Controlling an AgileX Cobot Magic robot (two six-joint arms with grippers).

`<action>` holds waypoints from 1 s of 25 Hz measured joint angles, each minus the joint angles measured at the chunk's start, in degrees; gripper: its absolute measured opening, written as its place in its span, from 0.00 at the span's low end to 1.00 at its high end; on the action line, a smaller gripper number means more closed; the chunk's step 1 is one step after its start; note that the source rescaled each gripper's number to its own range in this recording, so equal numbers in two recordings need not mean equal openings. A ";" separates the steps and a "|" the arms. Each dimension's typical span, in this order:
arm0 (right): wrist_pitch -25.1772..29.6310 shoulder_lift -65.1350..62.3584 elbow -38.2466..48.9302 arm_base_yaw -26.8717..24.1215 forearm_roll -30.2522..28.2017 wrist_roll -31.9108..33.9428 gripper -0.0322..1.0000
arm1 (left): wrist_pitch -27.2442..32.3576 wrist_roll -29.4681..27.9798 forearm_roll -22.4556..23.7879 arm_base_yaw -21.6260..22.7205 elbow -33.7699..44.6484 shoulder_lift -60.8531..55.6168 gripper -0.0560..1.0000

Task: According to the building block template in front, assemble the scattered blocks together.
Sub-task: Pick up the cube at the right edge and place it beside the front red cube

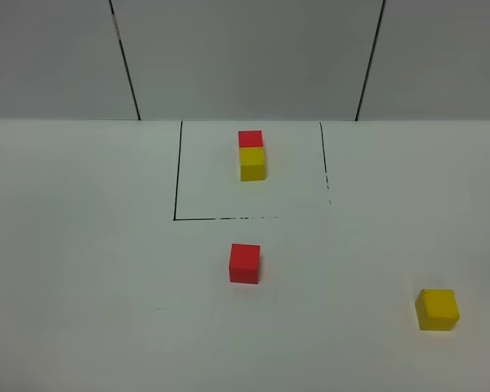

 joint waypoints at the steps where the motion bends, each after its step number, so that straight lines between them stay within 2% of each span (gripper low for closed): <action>1: 0.00 0.00 0.00 0.00 0.00 0.00 0.83 | 0.08 0.14 -0.85 0.00 0.67 -2.22 0.83; 4: 0.00 0.00 0.00 0.00 0.00 0.00 0.83 | 0.38 0.55 -2.89 -0.07 3.04 -7.63 0.82; 10: 0.00 0.00 0.00 0.00 0.00 0.00 0.83 | 2.06 1.58 -3.84 -0.07 7.12 -14.95 0.80; 19: 0.00 0.00 0.00 0.00 0.00 0.00 0.82 | 3.46 2.74 -6.03 -0.07 11.28 -15.22 0.76; 25: 0.00 0.00 0.00 0.00 0.00 0.00 0.82 | 3.89 2.91 -5.72 -0.07 11.61 -15.22 0.67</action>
